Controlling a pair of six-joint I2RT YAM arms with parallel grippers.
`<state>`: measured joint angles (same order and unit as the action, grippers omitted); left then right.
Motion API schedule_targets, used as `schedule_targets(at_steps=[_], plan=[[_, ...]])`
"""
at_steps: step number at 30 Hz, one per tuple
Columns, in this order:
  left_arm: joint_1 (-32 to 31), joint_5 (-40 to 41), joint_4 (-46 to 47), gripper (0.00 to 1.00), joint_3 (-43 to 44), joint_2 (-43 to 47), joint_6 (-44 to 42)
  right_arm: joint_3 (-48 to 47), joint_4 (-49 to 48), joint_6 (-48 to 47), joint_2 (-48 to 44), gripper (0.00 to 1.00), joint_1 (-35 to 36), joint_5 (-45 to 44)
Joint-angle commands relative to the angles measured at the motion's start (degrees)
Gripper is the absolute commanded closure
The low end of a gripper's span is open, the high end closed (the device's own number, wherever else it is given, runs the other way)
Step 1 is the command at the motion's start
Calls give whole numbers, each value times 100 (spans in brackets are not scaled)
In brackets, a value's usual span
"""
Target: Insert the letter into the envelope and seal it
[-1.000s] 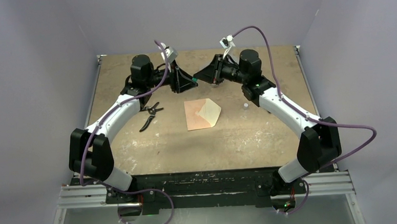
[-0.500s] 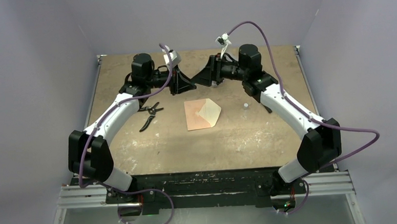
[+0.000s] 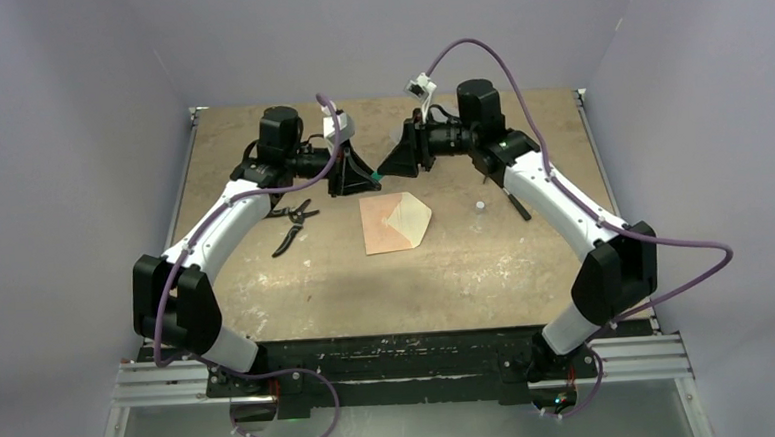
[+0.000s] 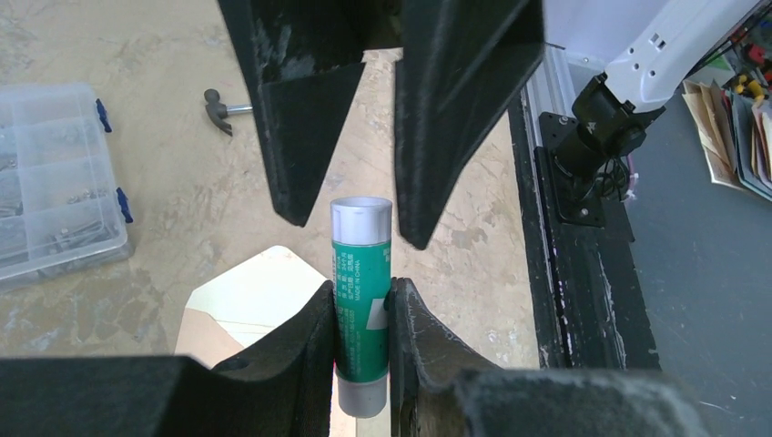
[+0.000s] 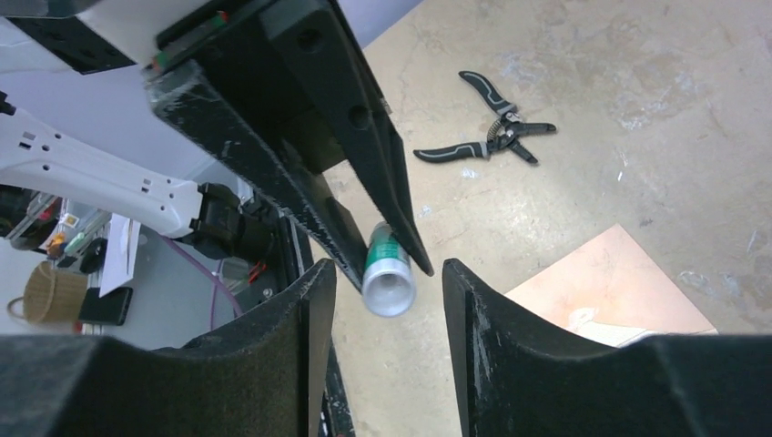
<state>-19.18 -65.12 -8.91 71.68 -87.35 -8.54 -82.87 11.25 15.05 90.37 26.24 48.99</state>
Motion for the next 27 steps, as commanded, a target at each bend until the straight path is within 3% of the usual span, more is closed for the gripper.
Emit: schedule_targets(at_steps=[1, 3, 4, 8, 10, 13, 18, 22, 25, 27], plan=[[37, -289, -59, 100, 184, 26, -370, -355, 150, -232, 133, 51, 4, 85], [37, -292, -94, 100, 201, 25, -418, -390, 223, -281, 150, 52, 3, 85], [37, -272, -124, 100, 214, 25, -435, -394, 251, -295, 161, 58, 4, 126], [37, -84, -135, 100, 257, 39, -422, -504, 412, -172, 236, 100, 4, 70], [37, 125, 1, 100, 240, 120, -364, -490, 316, 128, 247, 100, 4, -175], [37, 850, 668, 100, 35, 342, -350, -304, -283, 1388, 246, 100, 12, -786], [-59, 2899, 1936, 100, -346, 655, -1689, -248, -381, 4047, 301, 100, 30, -2111], [-166, 3393, 2646, 100, -606, 675, -2610, -256, -311, 5851, 462, 100, 29, -1829], [-249, 3336, 2948, 100, -784, 748, -2552, -297, -378, 7014, 599, 100, 30, -1584], [-299, 3268, 2923, 100, -818, 750, -2421, -119, -911, 7996, 522, 100, 30, -1405]])
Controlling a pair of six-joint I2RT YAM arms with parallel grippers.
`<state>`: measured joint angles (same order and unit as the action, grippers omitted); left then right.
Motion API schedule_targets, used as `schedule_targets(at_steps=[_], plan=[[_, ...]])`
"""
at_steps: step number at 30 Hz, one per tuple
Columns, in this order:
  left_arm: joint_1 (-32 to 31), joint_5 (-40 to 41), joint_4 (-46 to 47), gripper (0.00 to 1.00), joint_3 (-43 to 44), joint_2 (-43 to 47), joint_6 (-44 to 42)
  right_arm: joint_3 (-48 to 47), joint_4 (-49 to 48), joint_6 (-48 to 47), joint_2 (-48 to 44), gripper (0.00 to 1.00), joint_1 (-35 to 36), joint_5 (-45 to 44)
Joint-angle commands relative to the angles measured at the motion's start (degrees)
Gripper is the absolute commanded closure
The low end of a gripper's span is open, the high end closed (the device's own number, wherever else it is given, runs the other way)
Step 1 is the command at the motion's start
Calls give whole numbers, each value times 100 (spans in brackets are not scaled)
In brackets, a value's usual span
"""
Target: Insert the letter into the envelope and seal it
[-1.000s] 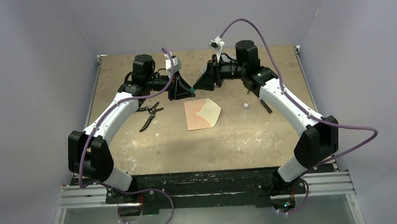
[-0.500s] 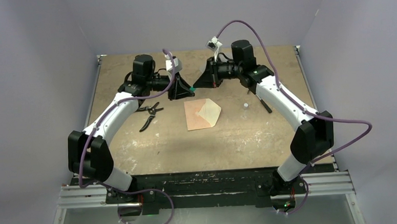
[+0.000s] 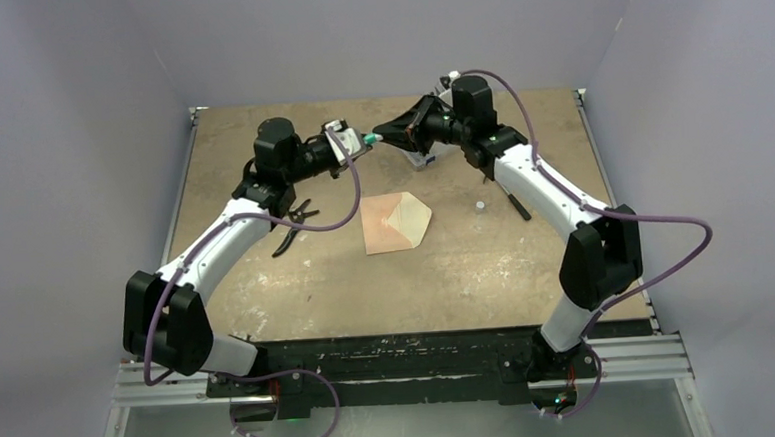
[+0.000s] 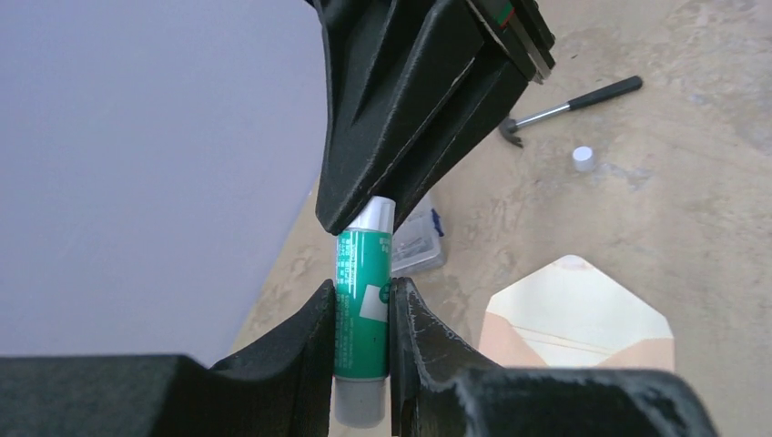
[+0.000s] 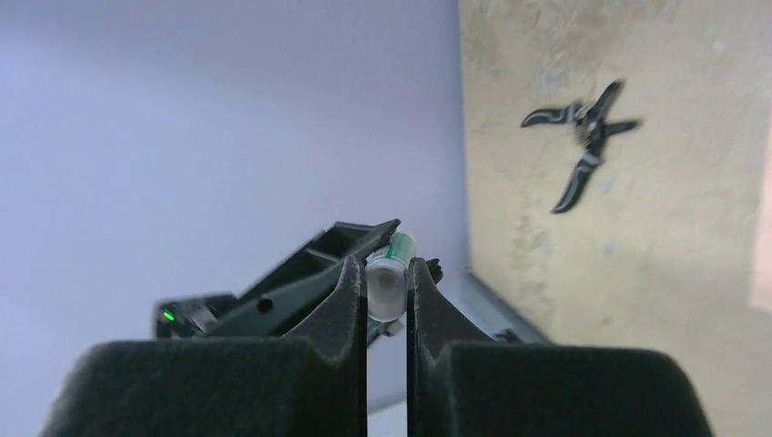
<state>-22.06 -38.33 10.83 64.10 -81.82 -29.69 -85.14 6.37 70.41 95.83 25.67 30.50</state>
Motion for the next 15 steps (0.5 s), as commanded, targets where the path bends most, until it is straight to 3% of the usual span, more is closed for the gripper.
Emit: schedule_targets(at_steps=[1, 3, 5, 8, 11, 15], plan=[[-16, 582, 862, 100, -17, 182, -112, 74, -719, 2529, -66, 97, 87, 445], [-17, 554, 536, 100, 166, 140, 422, -545, -98, 1517, -13, 53, 52, 192], [-17, 273, 137, 100, 363, 93, 999, -1137, 533, 78, 31, 23, 19, -222], [-17, -176, -162, 100, 525, 86, 2004, -574, 48, -1457, -448, 15, -83, -150], [-17, -747, -699, 100, 846, 51, 3017, 786, -1210, -1833, -1177, 17, -440, 723], [-17, -1395, -438, 100, 830, 25, 4535, 777, -843, -3522, -1505, 16, -554, 1218]])
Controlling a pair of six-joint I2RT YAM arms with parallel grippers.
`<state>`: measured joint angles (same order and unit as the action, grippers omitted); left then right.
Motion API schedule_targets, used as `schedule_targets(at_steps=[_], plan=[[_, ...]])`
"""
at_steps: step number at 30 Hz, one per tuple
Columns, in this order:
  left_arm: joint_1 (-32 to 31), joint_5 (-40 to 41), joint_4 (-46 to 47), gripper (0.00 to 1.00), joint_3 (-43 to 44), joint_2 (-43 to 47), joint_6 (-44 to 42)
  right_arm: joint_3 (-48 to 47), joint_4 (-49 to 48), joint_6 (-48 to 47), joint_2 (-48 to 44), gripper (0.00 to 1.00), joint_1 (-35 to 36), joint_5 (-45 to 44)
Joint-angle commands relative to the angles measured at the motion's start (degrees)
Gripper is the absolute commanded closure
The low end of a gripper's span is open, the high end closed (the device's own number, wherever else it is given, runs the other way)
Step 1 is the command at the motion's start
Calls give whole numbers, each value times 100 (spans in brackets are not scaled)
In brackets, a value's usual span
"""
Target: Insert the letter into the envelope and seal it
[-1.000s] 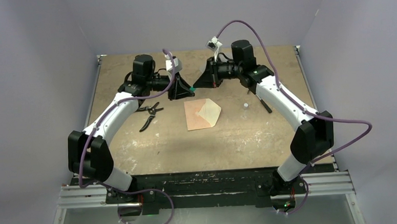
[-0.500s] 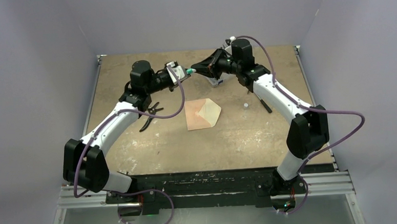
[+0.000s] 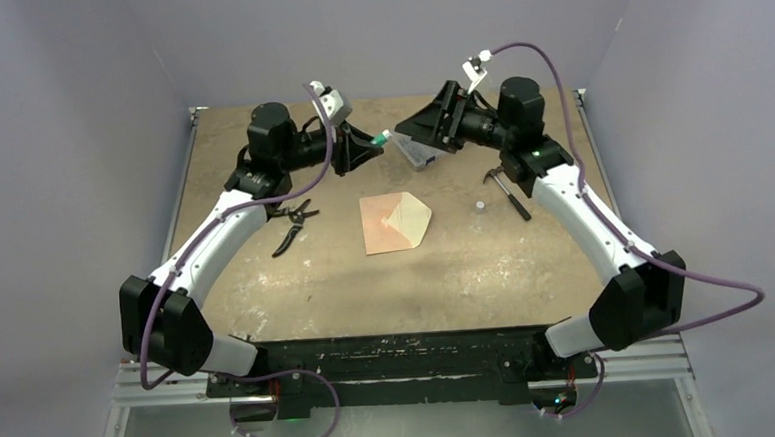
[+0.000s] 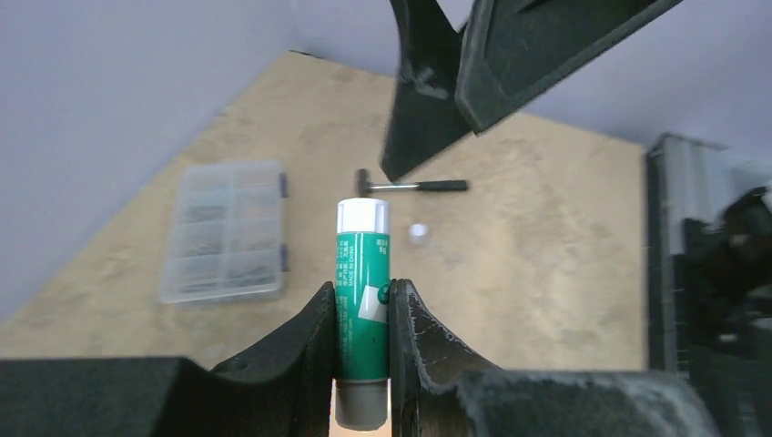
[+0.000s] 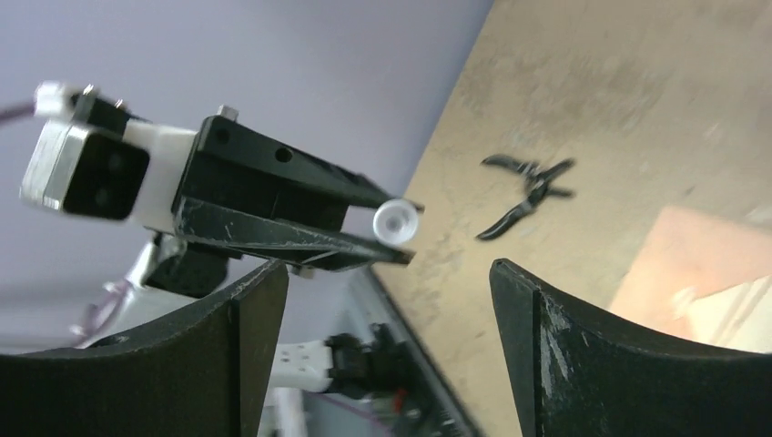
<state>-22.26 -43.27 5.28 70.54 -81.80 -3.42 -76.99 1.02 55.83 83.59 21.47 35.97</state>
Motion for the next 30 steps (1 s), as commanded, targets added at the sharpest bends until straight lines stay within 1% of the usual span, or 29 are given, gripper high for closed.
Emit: schedule_targets(at_steps=[1, 2, 3, 5, 7, 10, 12, 13, 16, 21, 22, 25, 27, 28, 29, 30], plan=[[-111, -1069, 460, 100, 86, 30, 2290, -103, -48, -2567, -316, 16, -131, 734], [-12, -1247, 825, 100, -7, 32, 2648, -116, 246, -2957, -348, 16, -127, 886], [1, -1457, 1127, 100, -86, 32, 2895, -92, 341, -3118, -386, 15, -145, 1045], [2, -1745, 1484, 100, -164, 28, 3172, -181, 544, -3456, -371, 15, -152, 1257], [2, -1937, 1570, 100, -172, 20, 3234, -331, 608, -3500, -275, 18, -152, 1639], [2, -2046, 1510, 100, -152, 20, 3195, -487, 739, -3623, -180, 23, -152, 1711], [2, -2094, 1435, 100, -123, 7, 3159, -461, 651, -3527, -211, 28, -149, 1687], [2, -2109, 1415, 100, -114, 5, 3138, -431, 564, -3395, -216, 33, -150, 1660], [2, -2191, 1350, 100, -99, 6, 3010, -327, 277, -3186, -246, 42, -144, 1692], [2, -2279, 1039, 100, 56, -95, 2766, -136, -429, -2688, -278, 43, -123, 1882], [2, -2282, 1026, 100, 70, -113, 2760, -140, -463, -2639, -267, 45, -118, 1873], [2, -2292, 999, 100, 91, -126, 2695, -188, -478, -2515, -171, 63, -94, 1965], [2, -2256, 965, 100, 120, -138, 2651, -257, -381, -2484, -92, 68, -47, 2023], [2, -2219, 935, 100, 144, -135, 2635, -311, -295, -2519, -60, 67, -14, 2020], [2, -2175, 891, 100, 179, -146, 2614, -338, -213, -2562, -47, 63, 2, 1996], [2, -2150, 882, 100, 199, -144, 2584, -336, -154, -2610, -45, 55, 25, 1979]])
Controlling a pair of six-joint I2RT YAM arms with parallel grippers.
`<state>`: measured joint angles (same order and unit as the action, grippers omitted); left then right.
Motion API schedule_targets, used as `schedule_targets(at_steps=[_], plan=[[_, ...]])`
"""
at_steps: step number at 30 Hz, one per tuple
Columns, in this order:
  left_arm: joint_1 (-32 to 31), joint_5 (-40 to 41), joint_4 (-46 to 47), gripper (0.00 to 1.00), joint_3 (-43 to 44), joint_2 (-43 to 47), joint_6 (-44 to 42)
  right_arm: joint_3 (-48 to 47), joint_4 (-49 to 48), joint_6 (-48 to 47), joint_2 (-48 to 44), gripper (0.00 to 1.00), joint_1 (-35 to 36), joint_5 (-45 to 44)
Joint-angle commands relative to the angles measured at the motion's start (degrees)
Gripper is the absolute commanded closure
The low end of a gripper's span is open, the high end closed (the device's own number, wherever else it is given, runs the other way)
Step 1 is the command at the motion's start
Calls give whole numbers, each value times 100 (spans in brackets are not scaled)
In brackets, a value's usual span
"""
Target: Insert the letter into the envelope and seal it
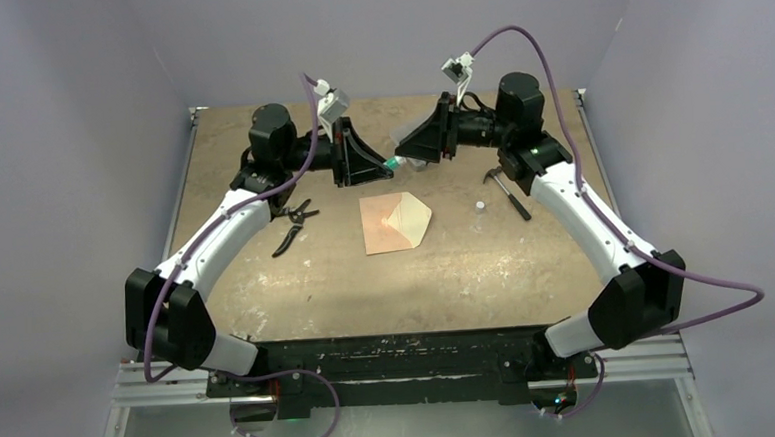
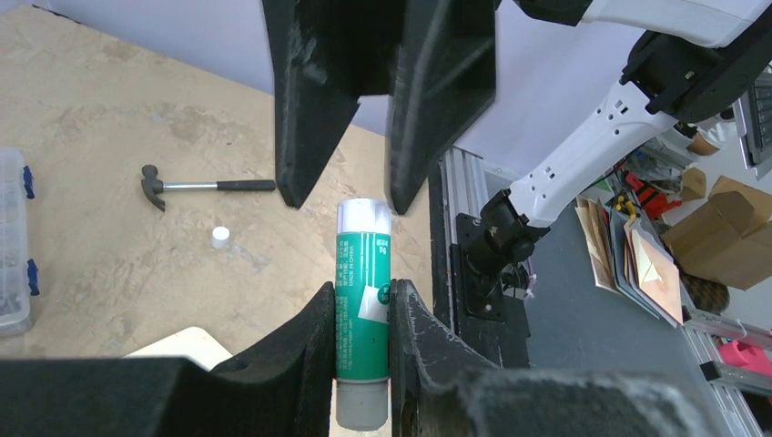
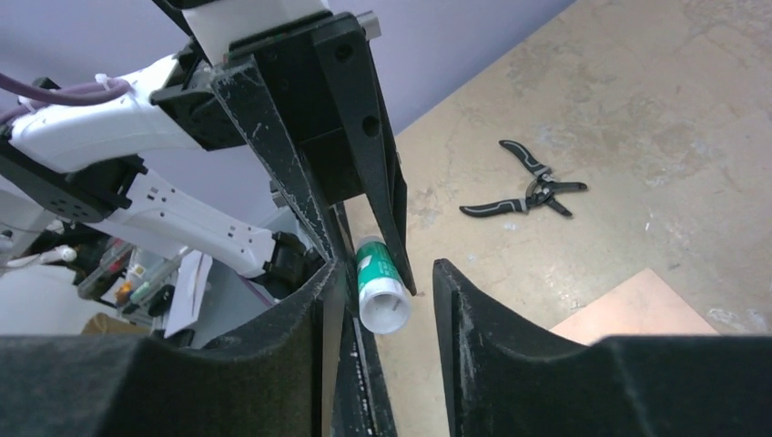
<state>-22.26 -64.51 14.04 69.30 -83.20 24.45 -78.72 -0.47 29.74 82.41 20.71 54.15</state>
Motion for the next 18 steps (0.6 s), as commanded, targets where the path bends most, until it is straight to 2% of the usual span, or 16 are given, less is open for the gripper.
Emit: schedule_targets(at_steps=[1, 3, 5, 6, 7, 9, 11, 17, 18], plan=[[2, -8, 2, 100, 334, -3, -219, -145, 32, -29, 63, 47, 102, 143], [2, 8, -4, 100, 347, -3, -245, -104, 38, -53, 32, 39, 104, 150], [2, -4, -10, 100, 356, 2, -268, -95, 38, -77, 38, 38, 107, 168], [2, -4, -17, 100, 364, 0, -277, -92, 133, -70, 50, 41, 105, 192], [2, -5, -52, 100, 376, 5, -297, -96, 176, -54, 66, 45, 108, 226], [2, 10, -151, 100, 411, 12, -386, -89, 233, -66, 71, 61, 106, 242], [2, 52, -195, 100, 419, 22, -426, -43, 169, -35, 29, 71, 102, 235], [2, 433, -256, 100, 375, 60, -764, 13, -137, 696, 74, 100, 163, -60], [2, 460, -250, 100, 322, 108, -1005, 22, -188, 975, 106, 100, 187, -225]])
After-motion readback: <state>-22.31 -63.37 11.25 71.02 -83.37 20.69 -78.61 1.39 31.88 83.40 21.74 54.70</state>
